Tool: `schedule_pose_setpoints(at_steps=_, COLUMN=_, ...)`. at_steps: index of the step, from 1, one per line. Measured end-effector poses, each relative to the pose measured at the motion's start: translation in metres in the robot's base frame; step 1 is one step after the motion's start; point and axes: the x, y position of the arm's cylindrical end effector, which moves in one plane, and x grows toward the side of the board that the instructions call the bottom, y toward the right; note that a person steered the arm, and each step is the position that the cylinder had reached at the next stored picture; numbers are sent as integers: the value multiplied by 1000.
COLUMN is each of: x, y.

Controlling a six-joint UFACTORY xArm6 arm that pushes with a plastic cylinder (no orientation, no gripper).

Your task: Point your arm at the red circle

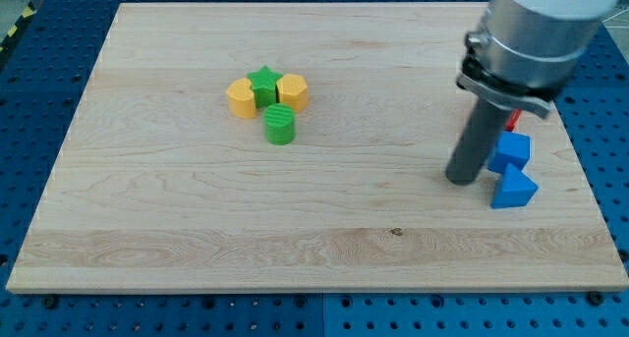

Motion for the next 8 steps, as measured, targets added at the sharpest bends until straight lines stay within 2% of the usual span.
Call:
schedule_pose_setpoints(at_steps=1, x=-48, y=-21)
schedule_pose_setpoints(at_steps=3, x=-81, y=-7)
schedule_pose_setpoints(at_steps=4, x=-135, y=49)
schedule_pose_setpoints(at_steps=5, x=-153, y=103)
schedule_pose_setpoints(at_steps=6, x=-159, y=114)
schedule_pose_setpoints(at_steps=7, x=-155, y=149)
schedule_pose_setpoints(at_steps=8, x=-141, y=153)
